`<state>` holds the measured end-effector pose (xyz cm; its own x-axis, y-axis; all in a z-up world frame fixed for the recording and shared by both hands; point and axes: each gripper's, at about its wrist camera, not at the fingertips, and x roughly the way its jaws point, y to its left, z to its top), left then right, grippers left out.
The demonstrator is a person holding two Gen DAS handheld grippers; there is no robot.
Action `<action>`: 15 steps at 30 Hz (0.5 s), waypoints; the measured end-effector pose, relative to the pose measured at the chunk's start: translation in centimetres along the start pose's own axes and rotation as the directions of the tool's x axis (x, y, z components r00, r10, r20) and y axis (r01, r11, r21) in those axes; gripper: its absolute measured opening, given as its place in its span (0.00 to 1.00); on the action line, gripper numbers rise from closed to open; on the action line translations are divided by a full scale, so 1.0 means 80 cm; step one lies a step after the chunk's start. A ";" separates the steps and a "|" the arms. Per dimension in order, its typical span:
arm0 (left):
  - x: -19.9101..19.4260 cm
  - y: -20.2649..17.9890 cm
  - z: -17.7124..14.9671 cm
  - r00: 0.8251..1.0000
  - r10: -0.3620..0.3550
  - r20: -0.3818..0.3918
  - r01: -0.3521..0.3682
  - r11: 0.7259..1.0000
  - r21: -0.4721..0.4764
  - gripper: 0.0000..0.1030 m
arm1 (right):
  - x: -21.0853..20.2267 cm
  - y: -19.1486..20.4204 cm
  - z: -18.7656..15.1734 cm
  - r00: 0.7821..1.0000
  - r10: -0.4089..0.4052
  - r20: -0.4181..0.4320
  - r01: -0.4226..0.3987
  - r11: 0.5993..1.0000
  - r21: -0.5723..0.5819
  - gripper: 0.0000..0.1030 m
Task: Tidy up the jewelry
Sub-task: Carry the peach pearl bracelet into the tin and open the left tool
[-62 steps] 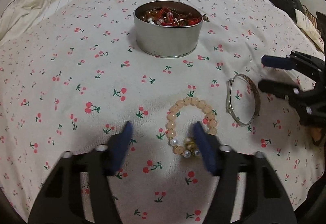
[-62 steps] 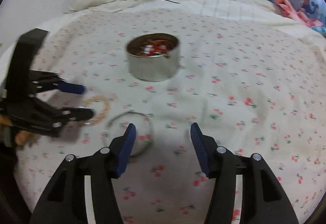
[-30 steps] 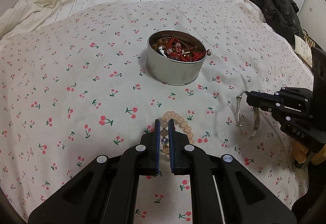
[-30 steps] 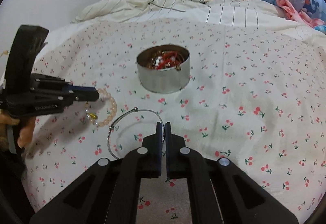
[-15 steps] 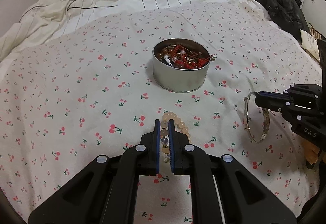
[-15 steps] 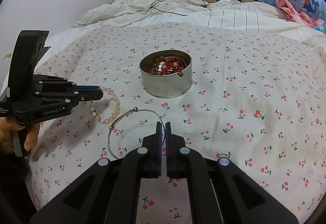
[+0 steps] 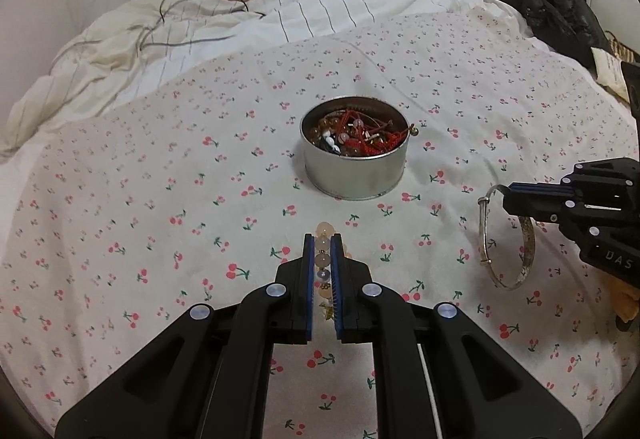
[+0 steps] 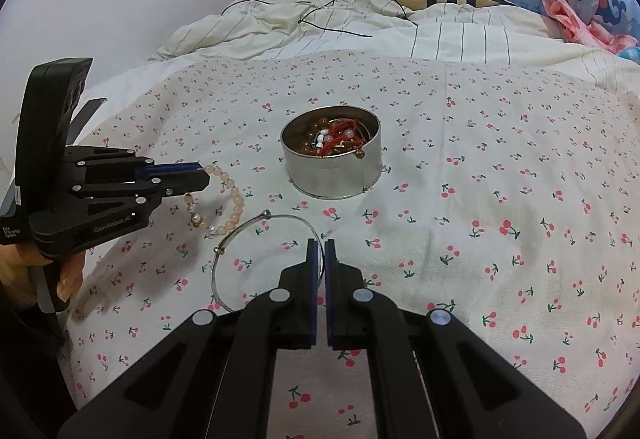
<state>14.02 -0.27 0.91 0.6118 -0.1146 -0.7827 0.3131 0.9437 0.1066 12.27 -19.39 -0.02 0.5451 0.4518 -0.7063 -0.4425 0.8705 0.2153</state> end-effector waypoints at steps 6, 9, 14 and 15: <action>-0.023 0.008 0.015 0.999 -0.022 0.046 0.024 0.999 -0.043 0.07 | -0.010 -0.003 0.005 1.000 0.015 0.020 -0.016 1.000 0.018 0.03; -0.037 0.014 0.028 0.997 -0.040 0.073 0.046 0.996 -0.081 0.07 | -0.017 -0.008 0.006 0.999 0.024 0.032 -0.026 0.999 0.035 0.03; -0.041 0.013 0.063 0.995 -0.051 0.089 0.060 0.992 -0.108 0.07 | -0.031 -0.022 0.010 0.998 0.027 0.057 -0.031 0.997 0.069 0.04; -0.039 0.013 0.070 0.995 -0.053 0.089 0.064 0.991 -0.118 0.07 | -0.033 -0.025 0.011 0.998 0.029 0.060 -0.034 0.996 0.078 0.04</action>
<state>16.49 -0.70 6.85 0.6567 -0.1921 -0.7293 0.2638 0.9644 -0.0164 12.32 -22.11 1.98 0.5737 0.4882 -0.6577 -0.4041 0.8672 0.2911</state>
